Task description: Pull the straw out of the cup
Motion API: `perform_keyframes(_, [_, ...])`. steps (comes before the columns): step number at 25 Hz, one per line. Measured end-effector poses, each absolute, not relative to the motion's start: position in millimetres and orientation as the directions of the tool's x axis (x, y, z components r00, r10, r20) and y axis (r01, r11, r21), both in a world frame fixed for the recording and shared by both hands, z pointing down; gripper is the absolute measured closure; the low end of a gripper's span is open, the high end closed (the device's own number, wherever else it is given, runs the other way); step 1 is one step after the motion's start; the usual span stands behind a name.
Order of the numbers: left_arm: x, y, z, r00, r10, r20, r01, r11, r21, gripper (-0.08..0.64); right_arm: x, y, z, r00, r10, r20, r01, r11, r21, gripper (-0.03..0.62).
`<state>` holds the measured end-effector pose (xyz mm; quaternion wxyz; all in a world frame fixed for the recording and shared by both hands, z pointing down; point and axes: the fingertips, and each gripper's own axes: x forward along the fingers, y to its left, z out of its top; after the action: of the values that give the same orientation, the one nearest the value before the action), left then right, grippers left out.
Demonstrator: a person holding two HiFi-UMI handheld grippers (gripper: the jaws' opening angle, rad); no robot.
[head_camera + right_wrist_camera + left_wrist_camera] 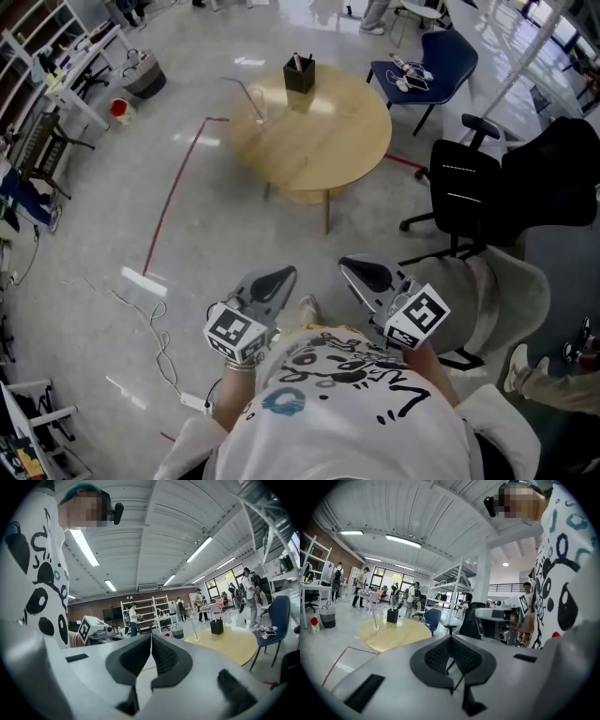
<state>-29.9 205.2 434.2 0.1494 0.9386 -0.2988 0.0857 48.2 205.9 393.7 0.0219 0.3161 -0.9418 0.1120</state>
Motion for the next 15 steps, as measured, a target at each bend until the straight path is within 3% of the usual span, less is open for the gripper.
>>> perform_keyframes(15, [-65.0,149.6,445.1,0.824,-0.51,0.247,-0.562,-0.792,0.238,0.545,20.5,148.1,401.9,-0.764,-0.634,0.119,-0.644,0.738,-0.202,0.565])
